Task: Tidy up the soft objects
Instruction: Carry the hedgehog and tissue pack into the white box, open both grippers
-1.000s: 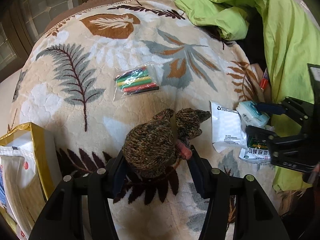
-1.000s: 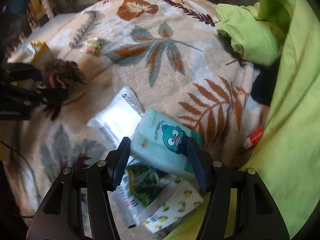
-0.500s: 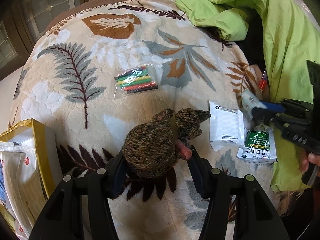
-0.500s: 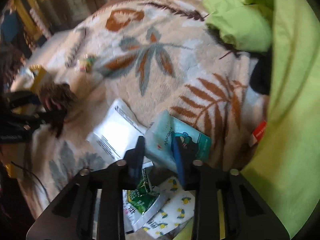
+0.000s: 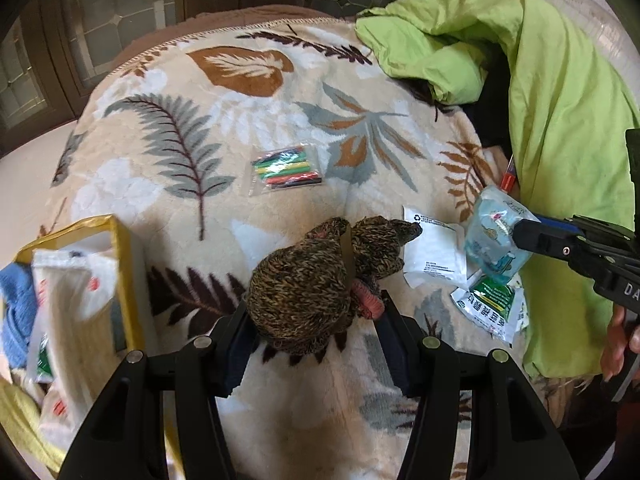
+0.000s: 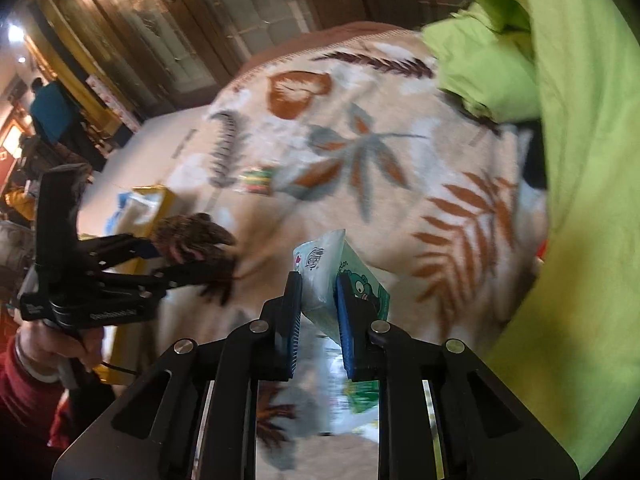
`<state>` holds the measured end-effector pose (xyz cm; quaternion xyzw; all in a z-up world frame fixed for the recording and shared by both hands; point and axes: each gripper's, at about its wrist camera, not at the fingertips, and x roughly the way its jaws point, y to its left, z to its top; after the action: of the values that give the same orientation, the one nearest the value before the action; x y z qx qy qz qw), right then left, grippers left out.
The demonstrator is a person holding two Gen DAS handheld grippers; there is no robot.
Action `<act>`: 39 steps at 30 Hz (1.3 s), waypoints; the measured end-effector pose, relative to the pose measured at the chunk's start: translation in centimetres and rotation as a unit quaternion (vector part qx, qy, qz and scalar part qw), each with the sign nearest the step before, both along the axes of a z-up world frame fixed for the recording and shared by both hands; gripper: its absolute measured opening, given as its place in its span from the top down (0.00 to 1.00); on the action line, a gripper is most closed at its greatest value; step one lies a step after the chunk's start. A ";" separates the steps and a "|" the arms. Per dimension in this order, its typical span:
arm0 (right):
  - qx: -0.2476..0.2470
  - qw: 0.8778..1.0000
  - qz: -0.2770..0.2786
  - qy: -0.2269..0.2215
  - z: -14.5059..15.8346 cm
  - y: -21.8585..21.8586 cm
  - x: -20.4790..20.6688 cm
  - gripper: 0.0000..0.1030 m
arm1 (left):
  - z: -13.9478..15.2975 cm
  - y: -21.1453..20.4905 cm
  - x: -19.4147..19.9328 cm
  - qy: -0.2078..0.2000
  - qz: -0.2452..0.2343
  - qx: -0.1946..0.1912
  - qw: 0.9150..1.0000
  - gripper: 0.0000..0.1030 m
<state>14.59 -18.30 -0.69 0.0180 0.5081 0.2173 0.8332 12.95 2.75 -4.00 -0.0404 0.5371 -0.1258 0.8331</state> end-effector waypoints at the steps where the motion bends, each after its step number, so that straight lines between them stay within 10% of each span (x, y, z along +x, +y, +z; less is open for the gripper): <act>1: 0.005 1.000 0.005 -0.001 0.3 0.6 -0.1 0.85 | 0.3 0.2 -0.2 -0.002 0.003 0.001 1.000 0.45; 18: 0.060 0.987 0.137 -0.054 6.1 17.9 -3.5 0.85 | 6.3 12.2 -8.1 -0.050 0.126 0.063 0.989 0.45; 39: -0.047 0.975 0.216 -0.037 -0.5 31.8 -8.9 0.84 | 0.2 18.6 -14.0 -0.012 0.207 0.087 0.974 0.45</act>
<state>5.69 13.50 -1.15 -0.1392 0.4787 0.3685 0.7847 -1.08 21.31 -3.82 -0.0761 0.5165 0.0960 0.8475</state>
